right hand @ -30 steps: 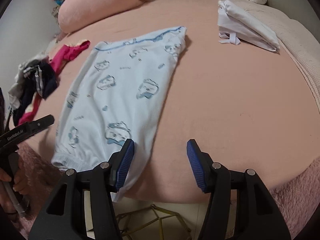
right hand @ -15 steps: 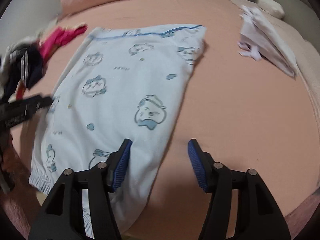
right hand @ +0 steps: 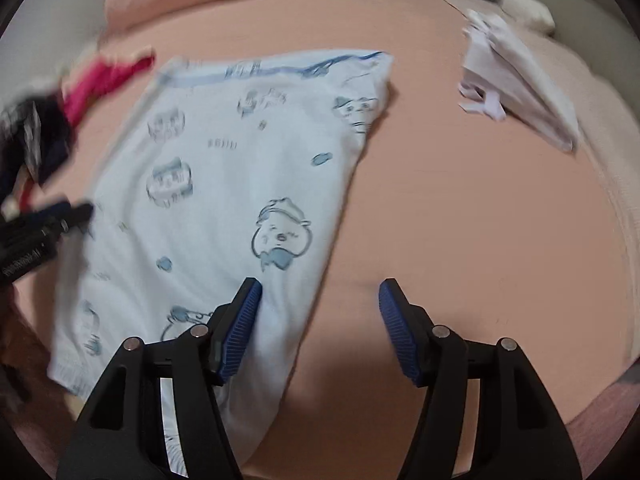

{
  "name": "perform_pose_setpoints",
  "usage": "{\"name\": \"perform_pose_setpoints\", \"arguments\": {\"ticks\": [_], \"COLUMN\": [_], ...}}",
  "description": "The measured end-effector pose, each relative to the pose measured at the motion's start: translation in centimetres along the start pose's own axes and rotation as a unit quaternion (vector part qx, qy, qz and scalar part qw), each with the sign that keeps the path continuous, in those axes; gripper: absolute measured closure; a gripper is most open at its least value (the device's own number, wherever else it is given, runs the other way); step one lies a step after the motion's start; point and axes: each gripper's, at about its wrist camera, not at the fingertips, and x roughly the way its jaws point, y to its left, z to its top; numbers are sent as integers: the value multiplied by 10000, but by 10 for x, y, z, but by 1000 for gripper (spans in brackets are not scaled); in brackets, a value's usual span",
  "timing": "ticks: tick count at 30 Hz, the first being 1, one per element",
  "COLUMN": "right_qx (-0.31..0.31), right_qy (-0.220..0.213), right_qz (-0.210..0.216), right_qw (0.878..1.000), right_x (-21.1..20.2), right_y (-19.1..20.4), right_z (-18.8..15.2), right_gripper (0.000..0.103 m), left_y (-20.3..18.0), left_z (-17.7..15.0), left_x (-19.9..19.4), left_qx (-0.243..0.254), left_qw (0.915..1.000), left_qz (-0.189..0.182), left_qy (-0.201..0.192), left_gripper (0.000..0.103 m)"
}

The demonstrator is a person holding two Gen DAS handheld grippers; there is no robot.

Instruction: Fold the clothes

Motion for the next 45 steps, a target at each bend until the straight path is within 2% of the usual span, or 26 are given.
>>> {"name": "perform_pose_setpoints", "arguments": {"ticks": [2, 4, 6, 10, 13, 16, 19, 23, 27, 31, 33, 36, 39, 42, 43, 45], "right_qx": [88, -126, -356, -965, -1233, -1347, -1305, -1007, -773, -660, -632, -680, -589, -357, -283, -255], "right_qy": [-73, -223, -307, -99, -119, -134, -45, 28, -62, 64, 199, 149, 96, -50, -92, -1], "right_qz": [68, 368, 607, 508, 341, 299, 357, 542, 310, 39, 183, 278, 339, 446, 453, 374], "right_qw": [9999, 9990, 9970, 9940, 9917, 9903, 9908, 9934, 9965, 9978, 9976, 9972, 9976, 9984, 9985, 9990], "right_x": [-8, -16, -21, -13, -12, -19, -26, -34, -33, -28, -25, -33, -43, -49, -49, -44], "right_y": [-2, 12, 29, 57, 61, 64, 62, 52, 46, 38, 28, 18, 13, 5, 3, 3], "right_z": [-2, -1, -2, -15, -32, -41, -44, -45, -37, -32, -39, -48, -53, -51, -50, -46], "right_gripper": [41, 41, 41, 41, 40, 40, 40, 40, 40, 40, 40, 40, 40, 40, 40, 40], "left_y": [-10, -27, -48, -70, -73, -67, -59, -56, -64, -71, -63, -44, -31, -26, -24, -21], "left_z": [-5, -9, -11, -18, -26, -31, -40, -50, -46, -56, -60, -67, -70, -71, -71, -72], "left_x": [-12, -19, -19, 0, -2, -6, -14, -22, -30, -20, -23, -31, -42, -48, -48, -39], "left_qx": [136, 250, 482, 859, 1190, 1194, 1047, 1055, 930, 1124, 950, 477, 14, -234, -288, -275], "left_qw": [9992, 9956, 9927, 9913, 9890, 9892, 9909, 9912, 9916, 9907, 9919, 9936, 9930, 9917, 9920, 9946], "left_qz": [-349, -893, -1107, -940, -781, -677, -575, -636, -865, -491, -536, -682, -939, -1106, -1065, -589], "left_qy": [-118, -121, -83, 338, 404, 511, 615, 492, 261, 586, 658, 761, 710, 607, 616, 811], "left_gripper": [45, 45, 45, 45, 45, 40, 35, 36, 36, 35, 35, 37, 43, 43, 43, 43]}}
